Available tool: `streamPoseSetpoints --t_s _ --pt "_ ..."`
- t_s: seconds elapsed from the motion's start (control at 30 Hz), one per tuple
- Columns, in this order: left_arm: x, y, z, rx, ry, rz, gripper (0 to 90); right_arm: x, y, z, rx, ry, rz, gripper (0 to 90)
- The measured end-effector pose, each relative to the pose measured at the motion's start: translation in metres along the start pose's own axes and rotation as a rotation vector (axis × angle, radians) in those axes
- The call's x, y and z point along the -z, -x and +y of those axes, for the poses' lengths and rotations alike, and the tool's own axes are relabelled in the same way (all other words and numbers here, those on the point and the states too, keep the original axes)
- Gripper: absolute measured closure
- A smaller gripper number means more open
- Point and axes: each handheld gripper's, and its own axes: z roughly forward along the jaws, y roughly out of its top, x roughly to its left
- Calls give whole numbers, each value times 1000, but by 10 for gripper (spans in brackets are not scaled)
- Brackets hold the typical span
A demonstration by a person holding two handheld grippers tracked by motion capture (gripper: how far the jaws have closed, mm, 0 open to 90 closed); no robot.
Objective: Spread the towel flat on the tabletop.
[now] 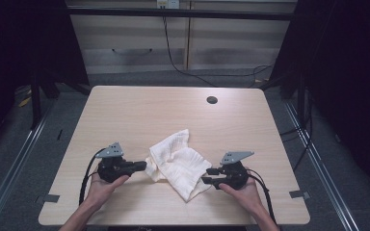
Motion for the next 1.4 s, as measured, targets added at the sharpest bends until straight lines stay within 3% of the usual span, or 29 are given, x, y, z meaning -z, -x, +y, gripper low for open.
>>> streamPoseSetpoints --t_s 0.1,0.23,0.3,0.33,0.53,0.73,0.77,0.83,0.87,0.9,0.93,1.03,1.07,1.1,1.17,1.2,1.27,1.4 --pt "7 1 18 2 67 -5 884 4 3 4 -7 25 -13 584" --pt "10 5 43 -19 109 -6 884 6 3 6 -12 36 -20 583" --pt "16 10 68 -41 156 -1 884 10 4 7 -12 51 -23 581" --pt "16 10 68 -41 156 -1 885 10 4 7 -12 51 -23 581" --pt "29 24 105 -93 232 -12 885 15 6 7 -11 66 -30 579" --pt "38 30 121 -98 277 -22 885 14 5 10 -6 74 -28 577" --pt "45 33 128 -113 307 1 885 13 4 12 -9 76 -27 578" --pt "45 33 130 -118 304 3 885 11 3 13 -5 75 -20 578" --pt "42 31 127 -138 282 39 885 10 3 14 -2 74 -20 579" --pt "42 31 127 -138 282 39 885 10 3 14 -2 74 -20 579" --pt "33 23 118 -107 252 51 885 7 0 14 4 67 -13 581" --pt "25 13 108 -87 225 79 885 5 -2 15 12 60 -6 592" --pt "15 0 97 -41 200 90 885 2 -3 16 12 59 -1 600" --pt "15 0 97 -41 200 90 885 2 -3 16 12 59 -1 600" --pt "8 -14 84 -6 170 112 885 -2 -8 20 23 64 13 609" --pt "5 -21 77 23 170 117 885 -4 -9 21 31 65 20 616" --pt "5 -25 72 34 165 126 885 -6 -11 23 33 63 21 615" --pt "6 -32 63 65 174 126 885 -23 -27 33 58 56 90 594"
